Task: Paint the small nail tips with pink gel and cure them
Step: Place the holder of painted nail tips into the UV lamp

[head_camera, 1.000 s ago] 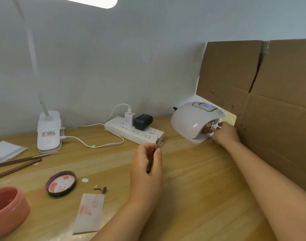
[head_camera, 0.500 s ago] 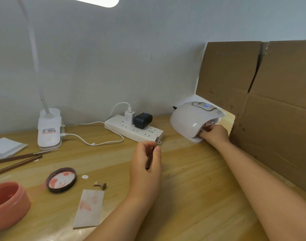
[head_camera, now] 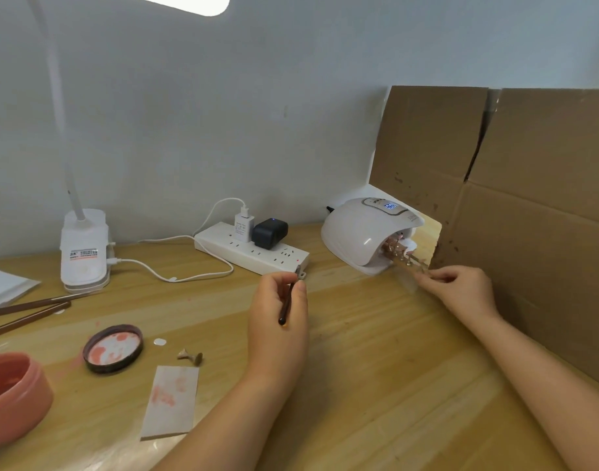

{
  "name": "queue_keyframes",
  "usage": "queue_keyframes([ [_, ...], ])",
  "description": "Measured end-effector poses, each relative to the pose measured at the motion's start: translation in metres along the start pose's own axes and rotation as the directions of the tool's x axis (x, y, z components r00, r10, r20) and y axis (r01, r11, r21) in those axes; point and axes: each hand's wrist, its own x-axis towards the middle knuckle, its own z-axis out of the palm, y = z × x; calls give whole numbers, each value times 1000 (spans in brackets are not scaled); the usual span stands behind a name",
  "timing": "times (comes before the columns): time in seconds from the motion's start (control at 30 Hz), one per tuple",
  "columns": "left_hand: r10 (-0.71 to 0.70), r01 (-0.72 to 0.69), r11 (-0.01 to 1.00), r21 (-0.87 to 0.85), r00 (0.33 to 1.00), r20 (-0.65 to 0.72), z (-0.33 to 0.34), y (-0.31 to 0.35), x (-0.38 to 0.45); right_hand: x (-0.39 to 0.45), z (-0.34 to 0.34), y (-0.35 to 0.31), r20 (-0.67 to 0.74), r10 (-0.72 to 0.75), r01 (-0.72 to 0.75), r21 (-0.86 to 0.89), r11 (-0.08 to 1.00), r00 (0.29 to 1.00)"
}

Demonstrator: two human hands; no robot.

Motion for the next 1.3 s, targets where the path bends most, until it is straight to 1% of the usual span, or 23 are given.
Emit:
queue_keyframes([
  [0.1, -2, 2, 1000, 6, 1000, -14, 1, 0, 1, -2, -23, 7, -39, 0, 1, 5, 1000, 999],
  [0.2, -2, 2, 1000, 16, 1000, -18, 1, 0, 0, 2, -32, 7, -139, -5, 3, -9, 1000, 990],
  [0.27, 5, -4, 1000, 27, 1000, -20, 1, 0, 1, 6, -26, 6, -197, -2, -5, -36, 999, 980],
  [0.43, 17, -16, 999, 38, 1000, -21, -1, 1, 0, 16, 8, 2, -193, -29, -15, -224, 974, 981],
  [0.53, 19, -18, 999, 43, 1000, -21, -1, 1, 0, 25, 24, 1, -155, 27, -78, -333, 940, 987],
  [0.63, 18, -17, 999, 40, 1000, -16, -1, 1, -1, 32, 36, 5, -85, 83, -110, -395, 912, 993],
  [0.73, 15, -15, 999, 41, 1000, -12, -1, 0, -1, 35, 36, 7, 25, 38, -26, -370, 928, 999],
  [0.8, 19, -18, 999, 48, 1000, -13, -1, 1, -2, 34, 30, 9, 114, -32, 63, -278, 958, 993],
  [0.87, 18, -18, 999, 52, 1000, -9, -1, 2, -2, 33, 24, 10, 238, -85, 128, -172, 977, 968],
  [0.93, 12, -11, 998, 57, 1000, -8, -2, 3, -2, 33, 22, 9, 355, -100, 180, -199, 963, 929],
  [0.97, 5, -5, 999, 54, 1000, -10, -2, 3, -2, 36, 23, 9, 384, -84, 185, -234, 955, 919],
  [1.07, -23, 24, 999, 26, 999, -31, -3, 3, -2, 50, 29, 7, 404, 22, 124, -330, 936, 914],
  [1.17, -37, 38, 999, 19, 998, -41, -3, 2, -1, 68, 35, 4, 349, 175, 13, -474, 880, 921],
  [1.2, -39, 40, 999, 20, 998, -40, -3, 2, -1, 71, 36, 2, 333, 220, -38, -474, 880, 917],
  [1.23, -39, 39, 999, 19, 998, -40, -2, 2, -1, 74, 36, -1, 331, 252, -88, -438, 894, 909],
  [1.3, -39, 40, 999, 15, 998, -40, -2, 3, -1, 77, 36, -4, 336, 275, -153, -347, 925, 901],
])
